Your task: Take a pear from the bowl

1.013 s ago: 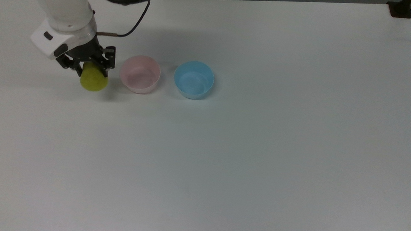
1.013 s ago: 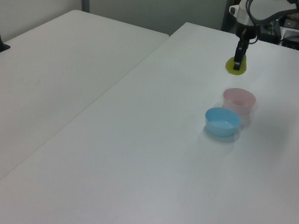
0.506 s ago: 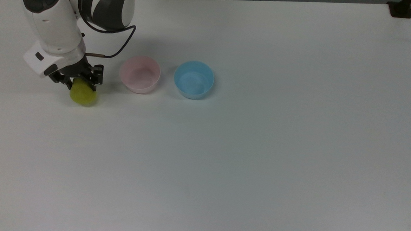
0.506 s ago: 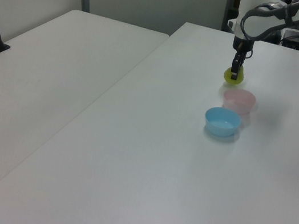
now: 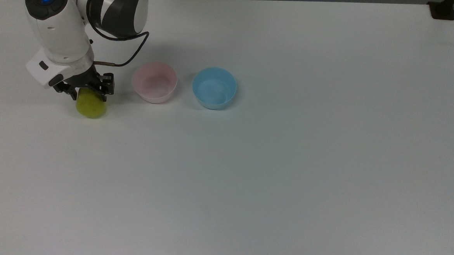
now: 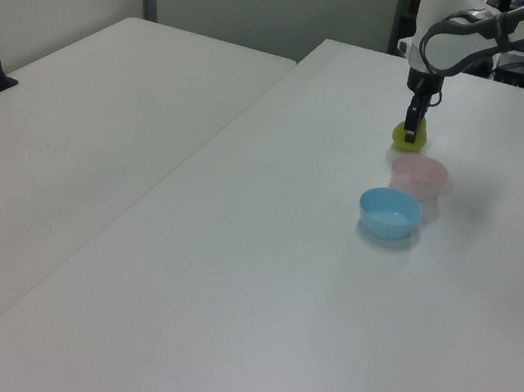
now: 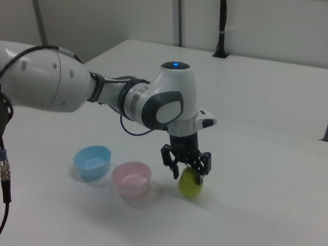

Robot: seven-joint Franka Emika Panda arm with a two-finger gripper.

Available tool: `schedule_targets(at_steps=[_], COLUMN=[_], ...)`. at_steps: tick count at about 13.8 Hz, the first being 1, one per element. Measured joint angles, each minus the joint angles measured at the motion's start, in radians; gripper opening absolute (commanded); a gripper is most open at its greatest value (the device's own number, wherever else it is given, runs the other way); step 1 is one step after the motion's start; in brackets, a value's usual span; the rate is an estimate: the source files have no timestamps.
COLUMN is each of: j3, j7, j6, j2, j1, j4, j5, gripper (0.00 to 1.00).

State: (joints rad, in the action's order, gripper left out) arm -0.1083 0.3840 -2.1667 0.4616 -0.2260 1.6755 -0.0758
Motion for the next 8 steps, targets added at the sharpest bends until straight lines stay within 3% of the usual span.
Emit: schedule_targets(at_steps=[5, 8], j3=[0.011, 0.019], j7=[-0.035, -0.142], j6=[0.077, 0.169], j2=[-0.069, -0.16], j1=[0.018, 0.101], j4=[-0.029, -0.033], j5=[0.0, 0.0], gripper=[1.0, 1.0])
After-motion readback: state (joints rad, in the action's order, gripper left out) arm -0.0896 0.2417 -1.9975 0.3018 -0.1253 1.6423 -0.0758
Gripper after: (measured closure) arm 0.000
